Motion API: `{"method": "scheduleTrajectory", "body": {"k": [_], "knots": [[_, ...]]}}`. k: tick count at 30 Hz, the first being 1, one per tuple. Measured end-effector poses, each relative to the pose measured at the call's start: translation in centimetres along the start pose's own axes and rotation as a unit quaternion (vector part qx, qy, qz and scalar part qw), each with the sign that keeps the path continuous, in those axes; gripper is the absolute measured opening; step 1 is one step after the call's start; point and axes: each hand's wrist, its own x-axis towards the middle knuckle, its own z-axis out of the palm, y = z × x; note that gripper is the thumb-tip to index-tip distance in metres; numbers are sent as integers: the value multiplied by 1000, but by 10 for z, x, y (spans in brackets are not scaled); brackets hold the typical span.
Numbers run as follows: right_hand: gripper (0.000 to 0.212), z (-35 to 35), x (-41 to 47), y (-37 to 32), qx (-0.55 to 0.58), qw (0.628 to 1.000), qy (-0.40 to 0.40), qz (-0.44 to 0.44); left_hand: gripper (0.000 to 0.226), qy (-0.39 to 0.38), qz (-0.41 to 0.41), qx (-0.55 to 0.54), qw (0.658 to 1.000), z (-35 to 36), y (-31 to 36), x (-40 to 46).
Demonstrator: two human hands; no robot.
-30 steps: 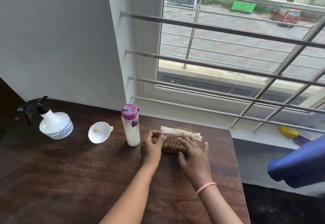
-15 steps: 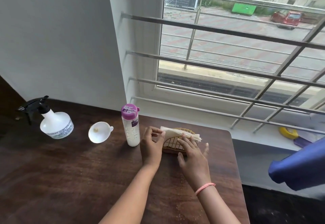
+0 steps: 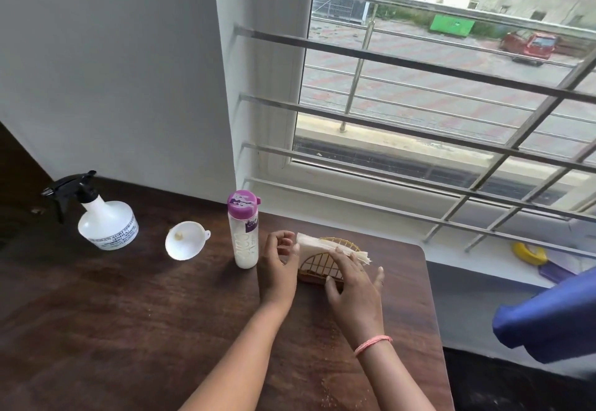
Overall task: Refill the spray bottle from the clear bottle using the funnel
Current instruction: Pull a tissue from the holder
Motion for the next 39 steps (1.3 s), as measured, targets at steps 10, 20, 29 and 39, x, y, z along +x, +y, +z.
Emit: {"method": "scheduleTrajectory", "body": {"k": [10,20,29,39], "knots": [[51,2,-1,5,-19,1000,8,-10,9,-6,16,53,998,1,-3,2],[50,-6,1,1,13,1000,-6,-4,11,-42,2,-4,999,5,2,13],[17,-2,39,-2,72,991,112,-33,3,-61,-15,-42,997,12,0,25],[13,10,49,-8,67,989,126,-40,11,-107,-30,-102,989,9,-5,28]]}}
